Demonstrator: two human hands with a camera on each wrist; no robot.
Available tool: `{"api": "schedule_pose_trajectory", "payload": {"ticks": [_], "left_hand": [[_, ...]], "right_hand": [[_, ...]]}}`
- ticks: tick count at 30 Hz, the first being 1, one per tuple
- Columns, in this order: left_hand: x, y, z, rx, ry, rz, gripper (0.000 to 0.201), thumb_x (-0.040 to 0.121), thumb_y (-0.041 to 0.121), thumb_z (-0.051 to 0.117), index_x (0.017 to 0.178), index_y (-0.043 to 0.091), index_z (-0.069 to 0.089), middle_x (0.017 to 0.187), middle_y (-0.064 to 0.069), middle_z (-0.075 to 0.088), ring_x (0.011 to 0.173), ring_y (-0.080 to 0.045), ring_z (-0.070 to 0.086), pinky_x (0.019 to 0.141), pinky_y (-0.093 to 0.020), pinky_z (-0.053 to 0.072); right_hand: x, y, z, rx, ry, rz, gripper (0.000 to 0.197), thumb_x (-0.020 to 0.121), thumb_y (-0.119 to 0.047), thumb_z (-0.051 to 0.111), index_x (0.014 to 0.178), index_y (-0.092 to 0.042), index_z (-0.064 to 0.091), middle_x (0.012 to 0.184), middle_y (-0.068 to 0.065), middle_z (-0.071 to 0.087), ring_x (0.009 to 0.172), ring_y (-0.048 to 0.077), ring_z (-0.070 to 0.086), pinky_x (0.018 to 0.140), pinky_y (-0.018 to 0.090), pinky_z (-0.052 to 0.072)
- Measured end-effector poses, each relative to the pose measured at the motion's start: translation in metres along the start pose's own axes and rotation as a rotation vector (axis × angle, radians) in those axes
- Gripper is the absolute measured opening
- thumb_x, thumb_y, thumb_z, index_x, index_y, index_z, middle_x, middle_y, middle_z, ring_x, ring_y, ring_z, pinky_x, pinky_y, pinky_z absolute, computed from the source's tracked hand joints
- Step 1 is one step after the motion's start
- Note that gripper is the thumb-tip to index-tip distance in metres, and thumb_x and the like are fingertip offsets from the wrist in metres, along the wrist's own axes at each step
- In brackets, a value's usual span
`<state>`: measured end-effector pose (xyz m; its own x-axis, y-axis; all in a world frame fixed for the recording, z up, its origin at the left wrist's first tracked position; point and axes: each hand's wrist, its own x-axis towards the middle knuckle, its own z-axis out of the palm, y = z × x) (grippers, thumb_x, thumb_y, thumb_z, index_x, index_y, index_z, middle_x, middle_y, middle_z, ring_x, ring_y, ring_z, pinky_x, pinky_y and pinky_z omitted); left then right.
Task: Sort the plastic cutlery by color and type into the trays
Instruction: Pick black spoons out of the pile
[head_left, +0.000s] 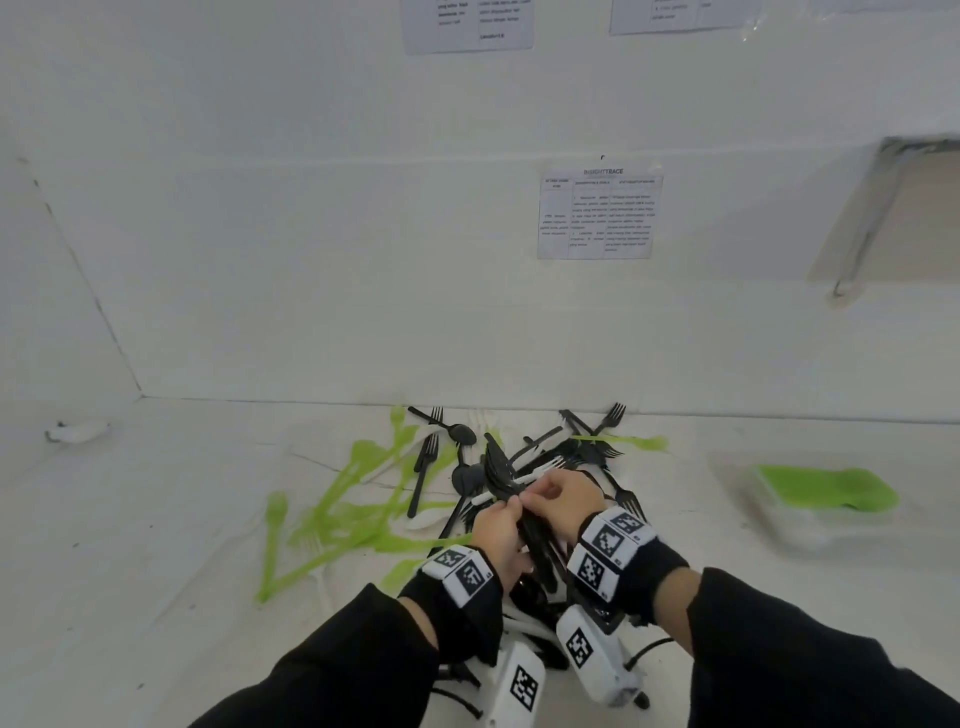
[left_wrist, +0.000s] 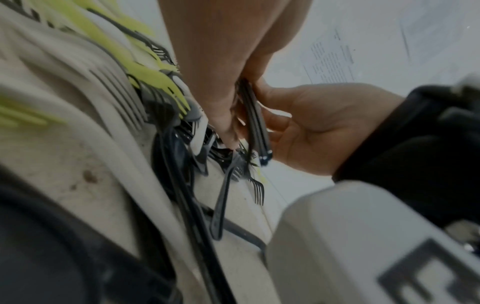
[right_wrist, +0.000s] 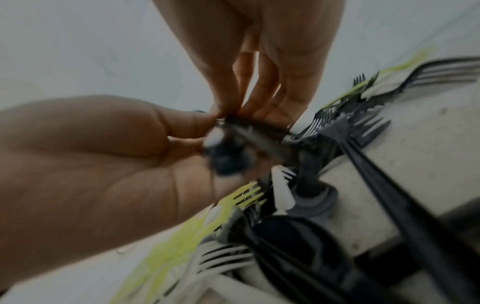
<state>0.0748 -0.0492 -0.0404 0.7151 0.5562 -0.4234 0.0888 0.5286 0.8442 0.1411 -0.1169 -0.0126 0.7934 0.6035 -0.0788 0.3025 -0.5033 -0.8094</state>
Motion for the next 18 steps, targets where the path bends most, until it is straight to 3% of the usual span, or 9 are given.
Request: {"api": "schedule_pose_trajectory", "payload": {"ticks": [2, 4, 5, 11, 14, 16, 18], "left_hand": [[-0.001, 0.002, -0.007, 0.028, 0.024, 0.018, 0.029, 0.102, 0.014, 0.032, 0.115, -0.001, 0.052, 0.097, -0.02, 0.063, 0.079, -0.029, 0.062, 0.065, -0.035, 0.05], [-0.003, 0.006, -0.018, 0.027, 0.035, 0.038, 0.026, 0.102, 0.011, 0.031, 0.113, -0.002, 0.05, 0.072, -0.014, 0.059, 0.052, -0.019, 0.059, 0.052, -0.029, 0.049], [-0.005, 0.008, -0.024, 0.027, 0.019, 0.041, 0.028, 0.102, 0.01, 0.03, 0.116, -0.004, 0.05, 0.066, -0.011, 0.059, 0.047, -0.016, 0.058, 0.048, -0.027, 0.048], [-0.013, 0.024, -0.064, 0.026, -0.098, 0.044, 0.022, 0.101, 0.007, 0.034, 0.106, 0.003, 0.055, 0.07, -0.01, 0.071, 0.068, -0.022, 0.067, 0.072, -0.038, 0.05], [-0.01, 0.034, -0.082, 0.019, -0.091, 0.094, 0.024, 0.099, 0.002, 0.035, 0.109, 0.004, 0.057, 0.078, -0.011, 0.069, 0.068, -0.02, 0.068, 0.066, -0.037, 0.053], [-0.009, 0.039, -0.092, 0.068, -0.078, 0.118, 0.025, 0.099, 0.002, 0.037, 0.105, 0.006, 0.061, 0.073, -0.007, 0.069, 0.059, -0.013, 0.067, 0.057, -0.032, 0.052], [-0.007, 0.042, -0.1, 0.094, -0.073, 0.117, 0.026, 0.099, 0.002, 0.036, 0.105, 0.008, 0.061, 0.074, -0.008, 0.068, 0.062, -0.016, 0.065, 0.06, -0.032, 0.048]], "right_hand": [[-0.001, -0.003, 0.009, 0.044, -0.06, 0.011, 0.024, 0.085, -0.018, 0.064, 0.065, -0.031, 0.057, 0.072, -0.009, 0.06, 0.085, 0.019, 0.064, 0.085, 0.036, 0.054], [-0.001, -0.005, 0.02, 0.067, -0.078, 0.017, 0.024, 0.082, -0.014, 0.066, 0.065, -0.029, 0.057, 0.072, -0.004, 0.062, 0.081, 0.022, 0.065, 0.085, 0.042, 0.055], [0.0, -0.008, 0.024, 0.078, -0.081, 0.022, 0.022, 0.081, -0.014, 0.067, 0.065, -0.027, 0.058, 0.073, -0.001, 0.063, 0.079, 0.023, 0.066, 0.083, 0.043, 0.056], [0.013, -0.033, 0.048, 0.156, -0.165, 0.014, 0.021, 0.085, -0.009, 0.063, 0.071, -0.022, 0.055, 0.071, 0.001, 0.059, 0.065, 0.018, 0.06, 0.075, 0.035, 0.056], [0.019, -0.045, 0.064, 0.18, -0.25, -0.027, 0.01, 0.086, -0.017, 0.064, 0.084, -0.018, 0.054, 0.08, 0.001, 0.06, 0.071, 0.017, 0.062, 0.077, 0.035, 0.057], [0.027, -0.048, 0.074, 0.092, -0.231, -0.073, 0.021, 0.082, -0.028, 0.068, 0.096, -0.017, 0.057, 0.089, 0.0, 0.063, 0.088, 0.02, 0.065, 0.084, 0.033, 0.055], [0.034, -0.051, 0.083, 0.132, -0.234, -0.066, 0.029, 0.081, -0.024, 0.07, 0.105, -0.009, 0.061, 0.088, 0.002, 0.064, 0.089, 0.022, 0.065, 0.086, 0.034, 0.054]]}}
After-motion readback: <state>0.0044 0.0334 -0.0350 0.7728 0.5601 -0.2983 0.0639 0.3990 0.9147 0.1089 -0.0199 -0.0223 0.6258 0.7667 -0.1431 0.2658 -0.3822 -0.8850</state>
